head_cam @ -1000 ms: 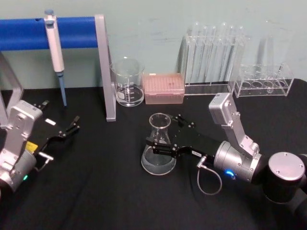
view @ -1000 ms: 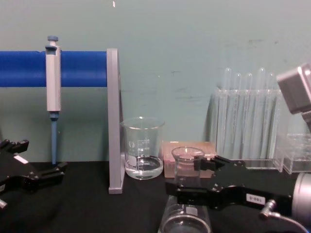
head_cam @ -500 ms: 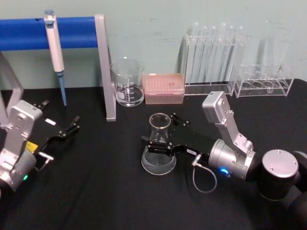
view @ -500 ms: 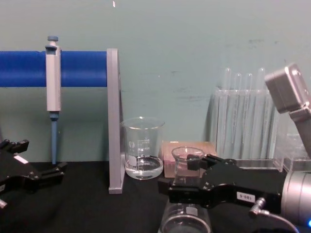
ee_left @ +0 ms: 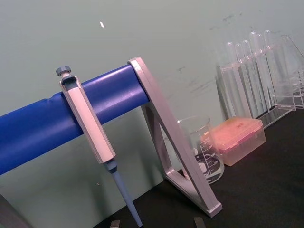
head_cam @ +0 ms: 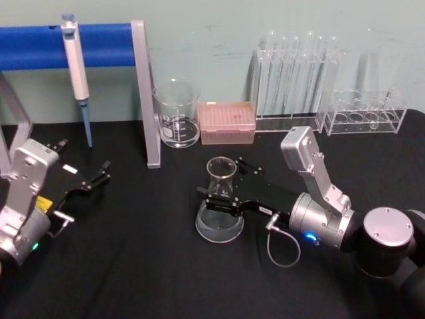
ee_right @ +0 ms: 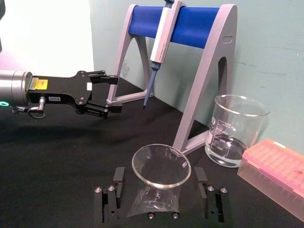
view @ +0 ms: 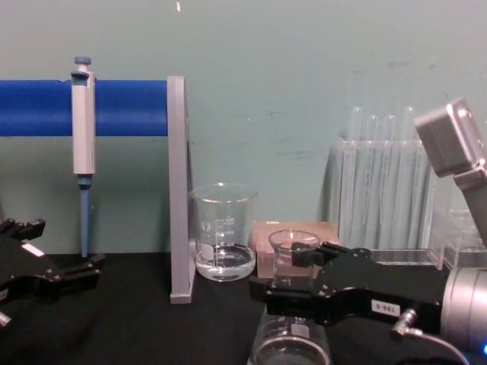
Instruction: Grasp the erlenmeyer flask with one hand, shake it three times, then place it back.
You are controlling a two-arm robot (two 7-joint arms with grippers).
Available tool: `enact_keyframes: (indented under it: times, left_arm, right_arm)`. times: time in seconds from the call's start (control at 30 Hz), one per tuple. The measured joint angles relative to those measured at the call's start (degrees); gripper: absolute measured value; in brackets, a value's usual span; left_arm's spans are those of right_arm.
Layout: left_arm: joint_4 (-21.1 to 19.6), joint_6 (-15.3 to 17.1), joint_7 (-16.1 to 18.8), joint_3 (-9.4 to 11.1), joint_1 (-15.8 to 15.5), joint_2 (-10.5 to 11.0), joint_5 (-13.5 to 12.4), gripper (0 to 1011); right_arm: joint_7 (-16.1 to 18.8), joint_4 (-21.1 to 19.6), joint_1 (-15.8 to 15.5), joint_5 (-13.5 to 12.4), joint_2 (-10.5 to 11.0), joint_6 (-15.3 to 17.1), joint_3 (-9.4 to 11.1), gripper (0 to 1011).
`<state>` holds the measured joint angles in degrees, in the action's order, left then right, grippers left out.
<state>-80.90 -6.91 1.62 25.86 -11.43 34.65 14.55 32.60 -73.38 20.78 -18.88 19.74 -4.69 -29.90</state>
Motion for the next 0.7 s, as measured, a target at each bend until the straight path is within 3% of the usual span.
enact_keyframes:
  times: [0.33,0.47,0.7]
  left_arm:
    - [0.00,0.00,0.00,0.00,0.00,0.00,0.00,1001]
    - [0.00,0.00,0.00,0.00,0.00,0.00,0.00,1001]
    - [0.00,0.00,0.00,0.00,0.00,0.00,0.00,1001]
  right_arm:
    - [-0.02,-0.06,-0.05,-0.06,0.04,0.01,0.06,666]
    - [-0.02,-0.08,-0.06,-0.09,0.04,0.03,0.06,507]
    - [-0.02,-0.08,-0.06,-0.14,0.04,0.05,0.07,458]
